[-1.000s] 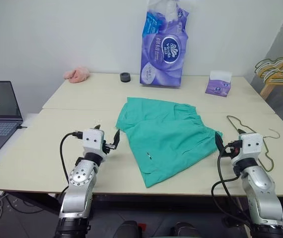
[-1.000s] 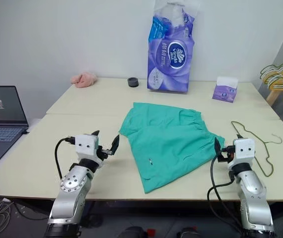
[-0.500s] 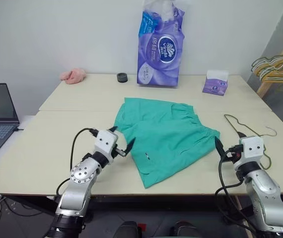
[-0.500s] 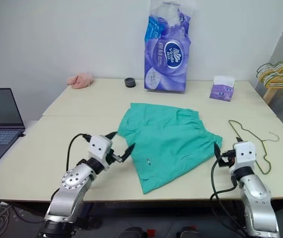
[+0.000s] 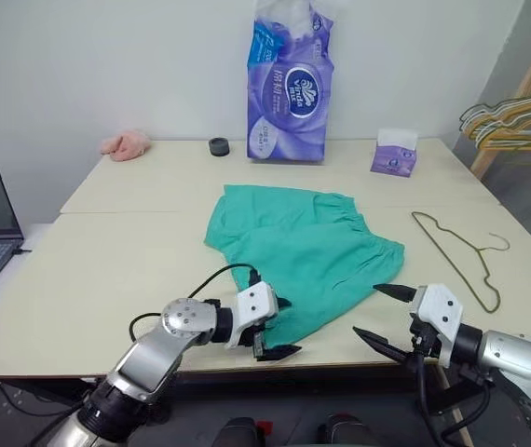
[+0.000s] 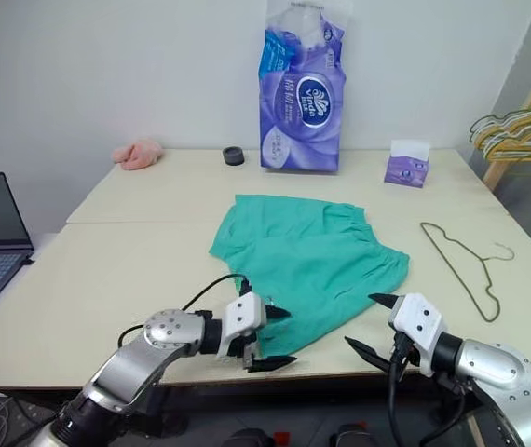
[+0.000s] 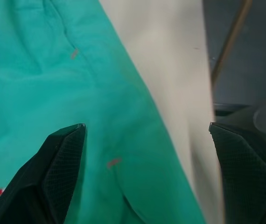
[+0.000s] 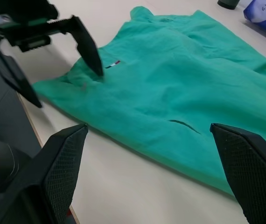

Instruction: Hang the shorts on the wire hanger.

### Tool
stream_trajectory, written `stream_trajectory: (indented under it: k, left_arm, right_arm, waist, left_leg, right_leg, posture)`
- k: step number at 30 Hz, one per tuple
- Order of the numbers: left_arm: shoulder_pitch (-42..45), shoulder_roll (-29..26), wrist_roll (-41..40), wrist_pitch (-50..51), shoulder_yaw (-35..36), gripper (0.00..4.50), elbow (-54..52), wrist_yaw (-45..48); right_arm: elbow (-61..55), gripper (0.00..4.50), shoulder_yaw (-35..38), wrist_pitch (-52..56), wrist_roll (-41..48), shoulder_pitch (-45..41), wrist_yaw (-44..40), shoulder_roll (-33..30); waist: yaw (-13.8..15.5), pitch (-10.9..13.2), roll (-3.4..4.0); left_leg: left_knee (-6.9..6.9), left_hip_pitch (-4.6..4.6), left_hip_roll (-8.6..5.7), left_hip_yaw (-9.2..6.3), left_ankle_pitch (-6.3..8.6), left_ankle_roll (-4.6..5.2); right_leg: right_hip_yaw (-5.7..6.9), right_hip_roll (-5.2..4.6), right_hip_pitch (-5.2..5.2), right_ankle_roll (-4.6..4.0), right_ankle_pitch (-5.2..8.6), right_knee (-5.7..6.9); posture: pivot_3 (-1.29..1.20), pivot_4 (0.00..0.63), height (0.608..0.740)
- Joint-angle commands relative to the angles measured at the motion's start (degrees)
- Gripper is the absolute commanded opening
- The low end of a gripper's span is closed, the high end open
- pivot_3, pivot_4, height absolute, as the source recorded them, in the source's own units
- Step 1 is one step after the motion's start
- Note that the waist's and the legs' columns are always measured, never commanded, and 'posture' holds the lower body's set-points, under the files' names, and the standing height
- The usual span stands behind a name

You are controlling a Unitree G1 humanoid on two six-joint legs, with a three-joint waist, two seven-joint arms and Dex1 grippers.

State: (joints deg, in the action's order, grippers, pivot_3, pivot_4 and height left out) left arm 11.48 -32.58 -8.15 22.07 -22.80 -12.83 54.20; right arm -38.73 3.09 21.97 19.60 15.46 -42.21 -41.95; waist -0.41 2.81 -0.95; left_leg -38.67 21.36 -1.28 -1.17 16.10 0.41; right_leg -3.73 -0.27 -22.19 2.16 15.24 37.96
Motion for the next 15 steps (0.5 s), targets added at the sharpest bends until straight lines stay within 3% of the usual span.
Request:
stream_trajectory:
  k: [1, 5, 8, 15]
  left_arm:
    - [0.7, -0.1, 2.9, -0.5, -2.4, 4.48, 1.0, -0.1]
    - [0.2, -0.6, 3.8, -0.1, -3.2, 4.48, 1.6, 1.0]
    - [0.6, -0.3, 5.0, -0.8, -2.6, 3.95, 3.2, -0.4]
    - [1.2, -1.0, 4.8, -2.8, 1.1, 1.83, 6.3, -1.7]
  right_arm:
    - [-1.9, 4.5, 0.2, -1.7, -0.5, 1.4, -0.1, 0.2]
    - [-1.5, 4.5, 0.8, -3.0, -1.3, 2.0, -0.5, 0.2]
    - [0.1, 4.5, 1.2, -5.3, -3.0, 2.3, -0.8, -0.2]
    - [8.3, 4.5, 2.7, -12.4, -8.7, 0.2, -1.7, -2.5]
  waist:
    - [-0.1, 0.0, 0.0]
    - [-0.6, 0.2, -0.04]
    - [-0.8, 0.2, -0.03]
    - [-1.3, 0.2, -0.04]
  left_leg:
    - [0.0, 0.0, 0.0, 0.0, 0.02, 0.0]
    - [0.0, 0.0, 0.01, 0.01, 0.05, -0.01]
    - [0.0, 0.0, 0.02, 0.0, 0.05, -0.01]
    - [0.0, -0.03, 0.02, 0.0, 0.05, -0.01]
  right_leg:
    - [0.0, 0.0, 0.0, 0.01, 0.01, 0.0]
    - [-0.03, -0.02, 0.0, 0.01, 0.03, 0.0]
    - [-0.01, -0.12, 0.0, 0.01, 0.04, -0.01]
    - [0.0, -0.12, 0.01, 0.01, 0.03, -0.02]
  posture:
    - [-0.08, 0.043, 0.74]
    - [-0.08, 0.045, 0.74]
    - [-0.08, 0.044, 0.74]
    - [-0.08, 0.04, 0.74]
